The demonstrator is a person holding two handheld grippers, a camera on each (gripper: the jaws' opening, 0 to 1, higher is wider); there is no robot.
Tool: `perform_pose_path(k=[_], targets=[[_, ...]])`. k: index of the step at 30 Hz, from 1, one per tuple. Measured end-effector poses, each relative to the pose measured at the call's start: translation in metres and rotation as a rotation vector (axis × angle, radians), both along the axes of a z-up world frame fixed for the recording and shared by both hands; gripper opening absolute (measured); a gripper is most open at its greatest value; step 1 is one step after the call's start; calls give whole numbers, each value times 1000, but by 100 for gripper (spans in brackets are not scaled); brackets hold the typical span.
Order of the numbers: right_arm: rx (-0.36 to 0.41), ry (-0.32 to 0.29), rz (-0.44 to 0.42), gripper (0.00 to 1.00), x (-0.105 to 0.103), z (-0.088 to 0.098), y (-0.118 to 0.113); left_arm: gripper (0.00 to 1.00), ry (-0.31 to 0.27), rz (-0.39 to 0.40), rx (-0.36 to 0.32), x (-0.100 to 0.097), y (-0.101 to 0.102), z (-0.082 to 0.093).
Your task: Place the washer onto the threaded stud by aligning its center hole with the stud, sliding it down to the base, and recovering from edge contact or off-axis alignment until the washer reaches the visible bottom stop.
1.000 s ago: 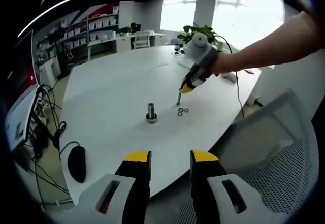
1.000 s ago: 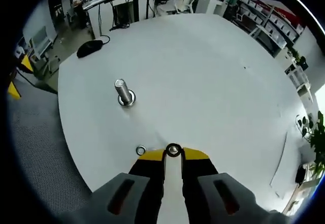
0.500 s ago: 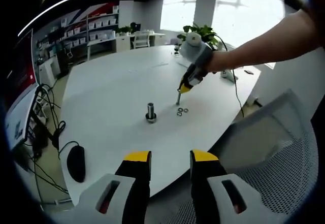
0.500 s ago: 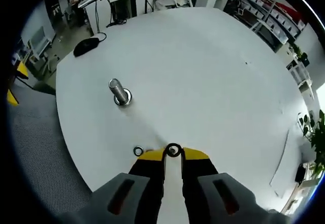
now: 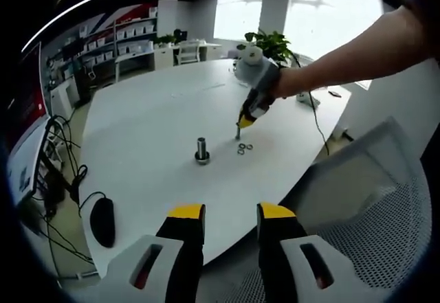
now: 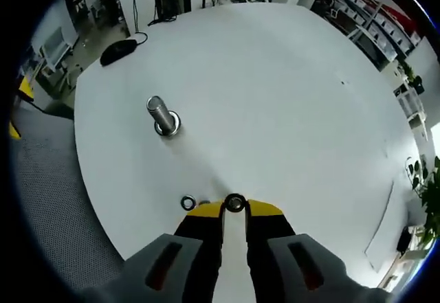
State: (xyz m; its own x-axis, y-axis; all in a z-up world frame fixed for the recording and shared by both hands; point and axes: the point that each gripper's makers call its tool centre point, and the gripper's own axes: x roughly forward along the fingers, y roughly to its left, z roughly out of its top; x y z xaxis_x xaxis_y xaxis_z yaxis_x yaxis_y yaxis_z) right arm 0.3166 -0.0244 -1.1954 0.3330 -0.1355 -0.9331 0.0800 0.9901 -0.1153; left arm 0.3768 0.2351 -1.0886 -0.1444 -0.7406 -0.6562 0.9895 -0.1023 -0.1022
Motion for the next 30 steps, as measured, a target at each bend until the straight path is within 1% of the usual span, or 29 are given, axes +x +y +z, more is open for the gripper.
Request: perform_pose_path(k=[2, 3, 6, 7, 8, 11, 13, 16, 19, 22, 23, 26, 27, 30], targets=[[2, 15, 4, 14, -1, -3, 4, 28, 2, 2, 0, 0, 0, -1], [16, 25, -6, 14, -4, -3, 13, 28, 2, 0, 2, 0, 0, -1], [23, 42, -10, 14, -5, -9, 15, 28, -2, -2, 4, 0, 0, -1], [24, 46, -8, 14, -4, -16, 9, 28, -2, -2, 3, 0, 0, -1], [26, 48, -9, 14, -3, -20, 8, 28, -2, -1, 3, 1, 0, -1], [44, 50, -24, 14, -4, -24, 8, 28, 0, 0, 6, 0, 1, -2], [48, 56, -26, 14, -4, -29, 8, 28, -7, -4, 10, -3, 1, 2], [51, 77, -27, 14, -9, -32, 11, 28, -6, -2, 10, -1, 1, 0], [57, 83, -36, 14, -9, -37, 9, 28, -7, 1, 11, 2, 1, -3], [48, 68, -38, 14, -10, -36, 11, 28, -10, 3, 15, 2, 1, -3], [49, 69, -38, 15, -9, -38, 9, 28, -10, 2, 16, 2, 1, -3], [51, 70, -43, 15, -11, -35, 12, 28, -14, -1, 18, 1, 1, -2], [54, 71, -46, 15, -10, -37, 9, 28, -13, -1, 18, 1, 1, -1], [57, 73, -37, 16, -15, -36, 12, 28, -11, 1, 19, 2, 1, -4]])
